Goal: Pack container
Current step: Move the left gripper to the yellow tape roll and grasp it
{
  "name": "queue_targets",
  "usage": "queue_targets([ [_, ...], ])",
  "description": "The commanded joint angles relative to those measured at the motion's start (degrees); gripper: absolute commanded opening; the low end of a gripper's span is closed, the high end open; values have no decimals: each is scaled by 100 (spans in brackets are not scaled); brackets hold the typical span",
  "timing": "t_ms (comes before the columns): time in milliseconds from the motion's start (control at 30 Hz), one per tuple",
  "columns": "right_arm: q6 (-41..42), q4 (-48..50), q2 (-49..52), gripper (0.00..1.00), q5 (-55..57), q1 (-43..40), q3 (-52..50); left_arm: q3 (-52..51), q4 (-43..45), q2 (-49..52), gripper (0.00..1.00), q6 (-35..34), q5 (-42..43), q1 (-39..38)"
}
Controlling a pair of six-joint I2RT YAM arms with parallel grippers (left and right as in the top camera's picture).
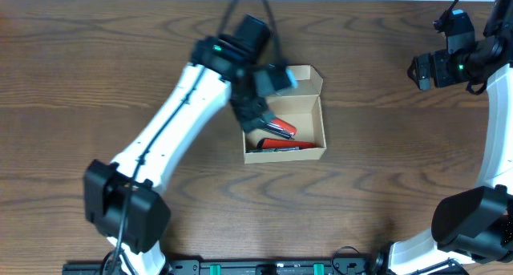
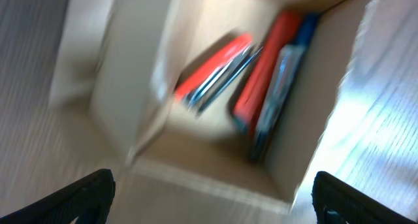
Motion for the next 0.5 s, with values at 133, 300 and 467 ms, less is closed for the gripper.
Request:
queue_targets([
  [133,59,-2,-55,99,-70,-57,-39,79,-560,-367,95,-1412,-1032,1458],
  [300,59,4,-55,99,-199,-57,-39,13,-765,-570,96,-2857,-933,2597],
  [467,59,20,-55,99,-210,-57,-39,-699,-378,-916,96,-3351,-1082,2787],
])
